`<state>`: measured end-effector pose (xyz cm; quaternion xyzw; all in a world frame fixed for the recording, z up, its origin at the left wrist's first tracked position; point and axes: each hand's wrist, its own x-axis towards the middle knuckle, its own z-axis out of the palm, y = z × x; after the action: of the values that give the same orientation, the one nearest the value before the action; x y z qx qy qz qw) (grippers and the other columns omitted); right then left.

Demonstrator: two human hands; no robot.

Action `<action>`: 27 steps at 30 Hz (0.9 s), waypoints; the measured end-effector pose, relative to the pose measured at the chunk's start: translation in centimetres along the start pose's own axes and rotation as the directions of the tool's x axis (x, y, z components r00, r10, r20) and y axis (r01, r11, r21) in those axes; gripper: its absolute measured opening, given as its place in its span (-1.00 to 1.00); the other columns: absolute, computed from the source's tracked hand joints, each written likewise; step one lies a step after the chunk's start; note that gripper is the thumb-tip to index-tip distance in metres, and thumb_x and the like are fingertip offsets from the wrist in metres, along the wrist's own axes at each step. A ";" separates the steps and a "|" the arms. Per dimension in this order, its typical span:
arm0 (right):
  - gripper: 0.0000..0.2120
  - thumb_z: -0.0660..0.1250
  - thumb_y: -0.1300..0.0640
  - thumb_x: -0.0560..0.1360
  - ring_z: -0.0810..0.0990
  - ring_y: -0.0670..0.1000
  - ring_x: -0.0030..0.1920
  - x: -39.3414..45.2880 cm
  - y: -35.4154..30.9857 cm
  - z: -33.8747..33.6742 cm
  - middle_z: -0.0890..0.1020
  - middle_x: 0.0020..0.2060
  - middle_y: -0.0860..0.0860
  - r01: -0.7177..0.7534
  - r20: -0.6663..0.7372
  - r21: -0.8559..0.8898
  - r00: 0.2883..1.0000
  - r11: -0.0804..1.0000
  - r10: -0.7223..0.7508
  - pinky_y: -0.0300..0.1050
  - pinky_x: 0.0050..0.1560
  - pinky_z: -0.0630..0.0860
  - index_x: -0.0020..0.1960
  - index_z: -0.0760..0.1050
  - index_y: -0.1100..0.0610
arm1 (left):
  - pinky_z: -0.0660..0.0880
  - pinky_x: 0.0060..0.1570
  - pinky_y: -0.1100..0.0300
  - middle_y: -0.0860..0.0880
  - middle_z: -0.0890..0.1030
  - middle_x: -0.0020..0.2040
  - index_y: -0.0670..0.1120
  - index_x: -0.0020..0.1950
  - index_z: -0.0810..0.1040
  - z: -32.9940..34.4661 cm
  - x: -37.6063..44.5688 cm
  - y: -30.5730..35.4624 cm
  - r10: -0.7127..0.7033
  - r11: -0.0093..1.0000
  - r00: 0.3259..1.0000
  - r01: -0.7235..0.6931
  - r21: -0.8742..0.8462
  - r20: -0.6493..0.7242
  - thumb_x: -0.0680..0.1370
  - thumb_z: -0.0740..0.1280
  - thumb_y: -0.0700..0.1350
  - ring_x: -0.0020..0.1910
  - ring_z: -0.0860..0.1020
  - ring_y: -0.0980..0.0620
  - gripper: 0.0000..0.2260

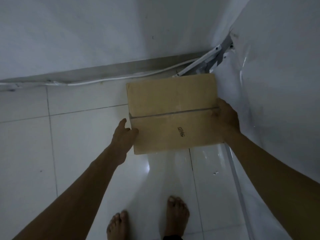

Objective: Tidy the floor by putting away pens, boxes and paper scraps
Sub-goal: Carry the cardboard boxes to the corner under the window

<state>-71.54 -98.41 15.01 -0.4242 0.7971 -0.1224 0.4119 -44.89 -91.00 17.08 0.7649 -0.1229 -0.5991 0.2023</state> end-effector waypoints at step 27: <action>-0.62 0.25 0.14 0.56 0.35 0.02 0.39 -42.9 -36.4 -17.3 0.42 0.38 0.03 0.544 0.201 0.121 0.806 0.830 -0.557 -0.05 0.40 0.30 0.37 0.38 0.07 | 0.51 0.06 0.05 -0.07 0.59 0.07 -0.05 0.27 0.51 -21.0 -47.7 16.1 0.375 0.895 0.895 -0.417 -0.159 -0.242 0.60 0.23 -0.14 0.03 0.56 -0.01 -0.75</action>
<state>-50.83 -89.92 69.45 -0.6361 0.5833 -0.2100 0.4593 -35.74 -81.40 69.99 0.7559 -0.1924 -0.4724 0.4104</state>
